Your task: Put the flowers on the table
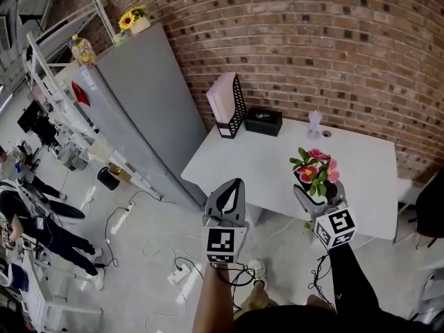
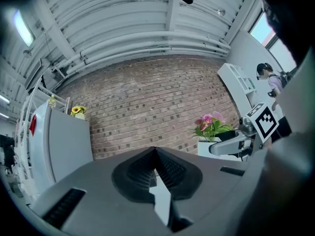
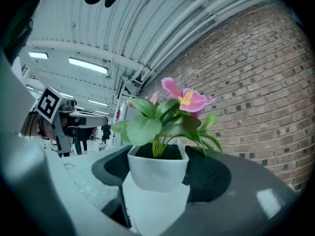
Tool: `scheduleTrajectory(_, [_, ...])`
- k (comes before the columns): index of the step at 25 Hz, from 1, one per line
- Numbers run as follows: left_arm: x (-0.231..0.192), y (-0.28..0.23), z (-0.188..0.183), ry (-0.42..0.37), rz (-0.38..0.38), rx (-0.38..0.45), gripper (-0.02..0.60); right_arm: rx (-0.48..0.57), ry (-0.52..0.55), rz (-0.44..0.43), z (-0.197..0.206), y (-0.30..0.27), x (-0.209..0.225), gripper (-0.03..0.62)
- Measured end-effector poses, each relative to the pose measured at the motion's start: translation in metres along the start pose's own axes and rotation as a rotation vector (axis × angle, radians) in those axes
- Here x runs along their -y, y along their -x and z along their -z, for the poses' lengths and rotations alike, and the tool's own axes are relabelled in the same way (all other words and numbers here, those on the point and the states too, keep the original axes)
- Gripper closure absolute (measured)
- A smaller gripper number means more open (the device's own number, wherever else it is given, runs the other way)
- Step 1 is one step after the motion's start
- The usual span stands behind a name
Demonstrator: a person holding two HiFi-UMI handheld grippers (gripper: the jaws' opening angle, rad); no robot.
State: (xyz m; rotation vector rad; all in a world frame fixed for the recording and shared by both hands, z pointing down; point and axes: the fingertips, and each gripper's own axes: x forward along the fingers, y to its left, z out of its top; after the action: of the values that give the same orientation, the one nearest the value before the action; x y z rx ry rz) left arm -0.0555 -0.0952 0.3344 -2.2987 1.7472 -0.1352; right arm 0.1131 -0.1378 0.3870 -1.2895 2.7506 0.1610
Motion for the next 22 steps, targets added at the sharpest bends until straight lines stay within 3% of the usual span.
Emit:
scheduleTrajectory(12, [-0.094, -0.099, 0.038, 0.035, 0.138, 0.021, 0.575, -0.022, 0.009, 0.096, 0.015, -0.135, 0.002, 0.258])
scheduleTrajectory(22, [-0.147, -0.149, 0.073, 0.044, 0.183, 0.007, 0.575, -0.067, -0.013, 0.163, 0.041, -0.207, 0.011, 0.258])
